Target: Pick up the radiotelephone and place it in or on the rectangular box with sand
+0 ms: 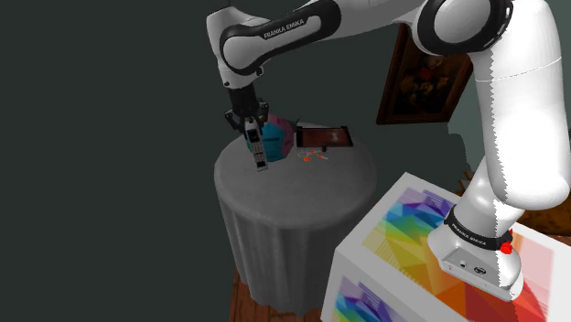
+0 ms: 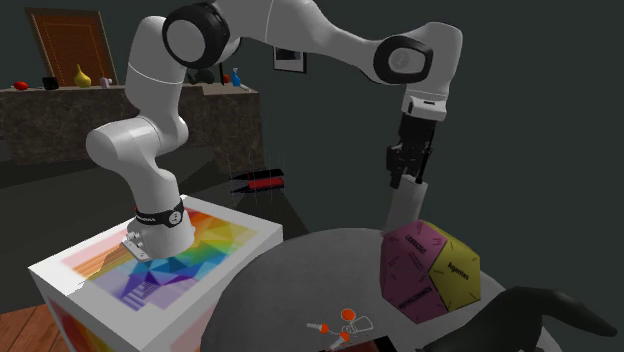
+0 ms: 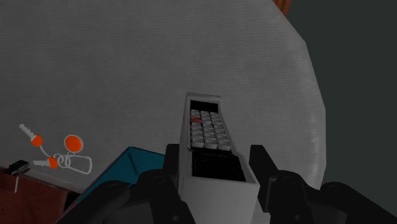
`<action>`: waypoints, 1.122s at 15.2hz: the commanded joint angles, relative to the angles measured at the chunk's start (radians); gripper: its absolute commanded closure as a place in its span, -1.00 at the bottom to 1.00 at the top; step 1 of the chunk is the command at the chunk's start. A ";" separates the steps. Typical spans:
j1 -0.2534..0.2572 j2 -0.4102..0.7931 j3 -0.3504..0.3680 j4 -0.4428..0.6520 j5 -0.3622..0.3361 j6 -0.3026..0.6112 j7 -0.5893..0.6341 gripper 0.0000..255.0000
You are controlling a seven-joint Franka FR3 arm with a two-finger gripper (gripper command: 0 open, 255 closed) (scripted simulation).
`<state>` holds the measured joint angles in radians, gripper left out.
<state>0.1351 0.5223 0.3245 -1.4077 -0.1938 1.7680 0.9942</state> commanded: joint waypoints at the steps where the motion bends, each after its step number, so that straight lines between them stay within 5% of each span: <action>1: 0.000 -0.010 0.002 0.012 0.003 -0.022 -0.002 1.00; 10: 0.008 -0.020 0.005 0.114 0.009 -0.133 -0.011 1.00; 17: -0.122 -0.150 -0.026 -0.069 0.038 -0.064 -0.151 1.00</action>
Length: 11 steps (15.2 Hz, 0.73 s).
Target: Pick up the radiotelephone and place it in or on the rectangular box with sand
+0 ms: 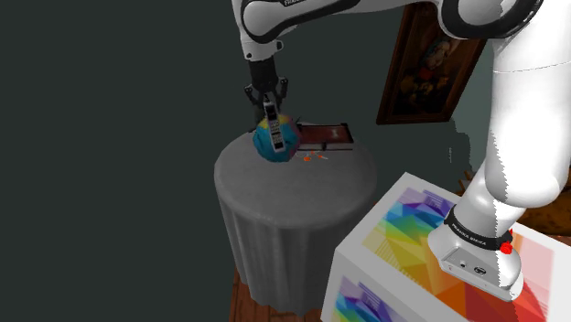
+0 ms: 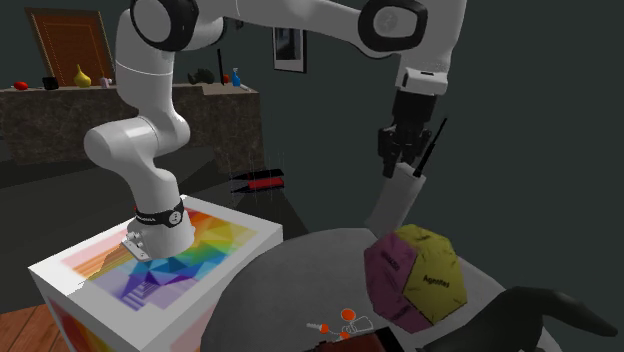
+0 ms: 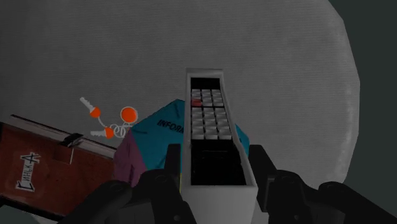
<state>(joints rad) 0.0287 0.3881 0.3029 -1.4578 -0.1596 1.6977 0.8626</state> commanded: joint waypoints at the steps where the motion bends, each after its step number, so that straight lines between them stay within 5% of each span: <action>1: -0.033 -0.029 -0.011 -0.038 0.007 0.013 -0.041 1.00; 11: -0.185 -0.114 -0.083 -0.147 0.022 0.059 -0.256 1.00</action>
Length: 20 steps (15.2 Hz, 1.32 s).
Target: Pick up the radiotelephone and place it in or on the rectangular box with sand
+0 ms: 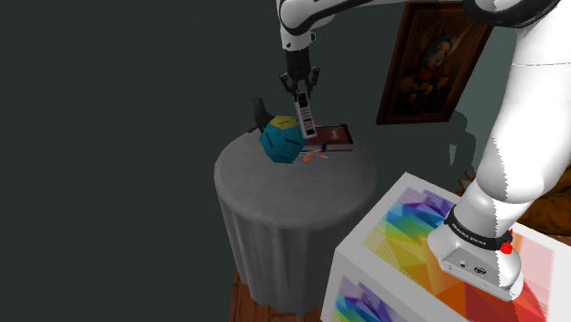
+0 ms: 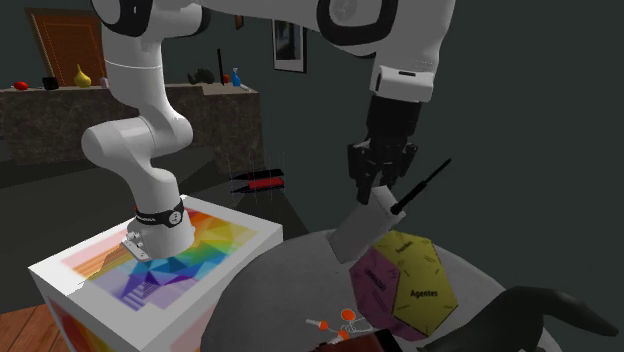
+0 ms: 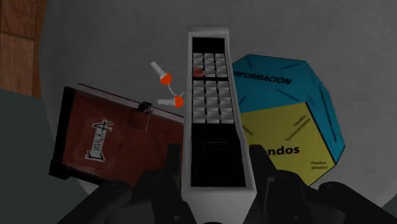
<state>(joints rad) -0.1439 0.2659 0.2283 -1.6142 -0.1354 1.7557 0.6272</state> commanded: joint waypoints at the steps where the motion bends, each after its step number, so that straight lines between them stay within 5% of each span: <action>1: -0.026 0.005 -0.016 0.006 -0.002 0.003 -0.042 1.00; 14: -0.197 0.049 -0.120 0.079 -0.007 0.004 -0.318 1.00; 20: -0.203 0.061 -0.123 0.029 -0.010 0.066 -0.317 1.00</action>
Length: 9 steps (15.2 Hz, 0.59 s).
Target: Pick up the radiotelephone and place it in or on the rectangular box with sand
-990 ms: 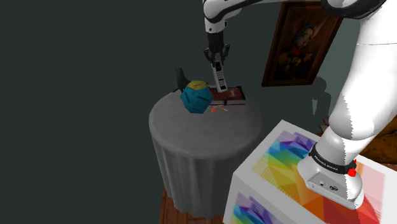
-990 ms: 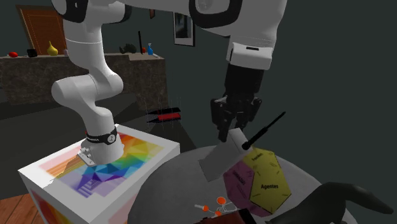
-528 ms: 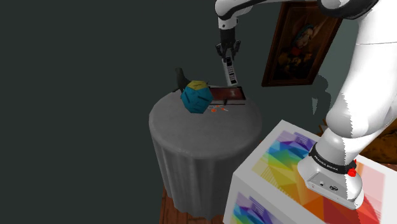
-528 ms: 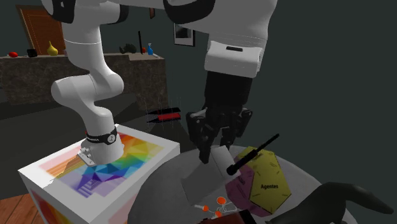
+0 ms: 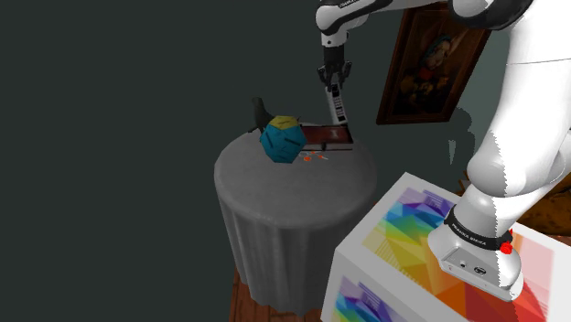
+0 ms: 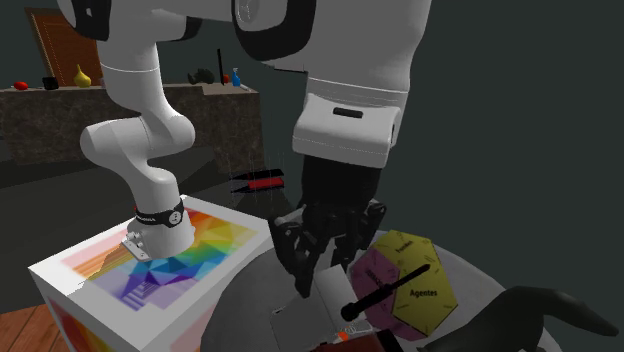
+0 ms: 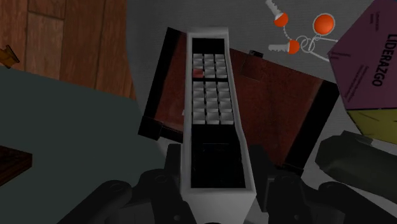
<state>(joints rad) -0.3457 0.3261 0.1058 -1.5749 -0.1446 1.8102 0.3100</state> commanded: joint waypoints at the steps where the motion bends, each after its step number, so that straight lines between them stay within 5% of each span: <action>1: -0.001 0.003 -0.001 -0.020 -0.001 0.024 0.002 1.00; 9: -0.002 0.030 -0.003 -0.090 -0.008 0.120 0.014 1.00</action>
<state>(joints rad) -0.3484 0.3510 0.1028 -1.6574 -0.1515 1.9168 0.3209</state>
